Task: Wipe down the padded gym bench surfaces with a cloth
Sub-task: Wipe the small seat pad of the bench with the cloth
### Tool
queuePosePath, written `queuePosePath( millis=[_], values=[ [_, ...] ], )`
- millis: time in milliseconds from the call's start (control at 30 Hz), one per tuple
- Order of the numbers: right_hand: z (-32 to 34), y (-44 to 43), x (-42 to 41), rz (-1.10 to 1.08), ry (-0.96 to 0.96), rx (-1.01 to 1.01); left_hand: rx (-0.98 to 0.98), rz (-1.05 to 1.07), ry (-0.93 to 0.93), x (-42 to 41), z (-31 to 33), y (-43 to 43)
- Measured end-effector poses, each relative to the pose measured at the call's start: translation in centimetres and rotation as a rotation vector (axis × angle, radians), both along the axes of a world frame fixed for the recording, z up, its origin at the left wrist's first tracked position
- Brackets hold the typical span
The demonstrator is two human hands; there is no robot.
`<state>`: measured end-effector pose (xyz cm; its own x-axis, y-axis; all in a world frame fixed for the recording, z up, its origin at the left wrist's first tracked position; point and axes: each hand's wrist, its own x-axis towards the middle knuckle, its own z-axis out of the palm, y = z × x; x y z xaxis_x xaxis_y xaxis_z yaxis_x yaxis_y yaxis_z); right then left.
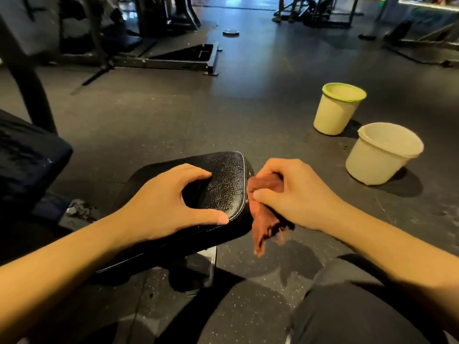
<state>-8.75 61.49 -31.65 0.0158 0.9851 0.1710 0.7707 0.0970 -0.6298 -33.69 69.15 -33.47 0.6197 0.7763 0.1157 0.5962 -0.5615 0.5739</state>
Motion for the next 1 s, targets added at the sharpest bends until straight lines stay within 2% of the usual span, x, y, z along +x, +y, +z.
queuePosePath(
  millis=[100,167,300,400,533,667,833,1000],
  values=[
    [0.1,4.4,0.9,-0.102,-0.074,0.046,-0.03,0.028,0.033,0.3,0.2,-0.6],
    [0.0,5.8,1.5,-0.107,-0.057,0.051,-0.062,0.04,0.051,0.3,0.3,-0.8],
    [-0.3,0.7,0.8,0.055,0.034,0.012,-0.106,0.042,0.045,0.4,0.2,-0.9],
    [-0.6,-2.6,-0.2,0.164,0.008,0.057,-0.125,0.056,0.026,0.4,0.0,-1.2],
    [0.4,3.3,0.8,-0.012,-0.069,0.03,-0.15,0.071,0.058,0.5,0.1,-1.2],
    [0.2,3.7,1.1,-0.063,0.029,0.021,-0.168,0.061,0.025,0.7,0.5,-1.6],
    [-1.3,-3.9,-1.4,0.144,0.069,0.103,-0.178,0.073,0.033,0.7,0.3,-1.4],
    [-1.6,-2.3,-1.4,0.112,0.17,0.068,-0.177,0.071,0.033,0.7,0.4,-1.3]
  ],
)
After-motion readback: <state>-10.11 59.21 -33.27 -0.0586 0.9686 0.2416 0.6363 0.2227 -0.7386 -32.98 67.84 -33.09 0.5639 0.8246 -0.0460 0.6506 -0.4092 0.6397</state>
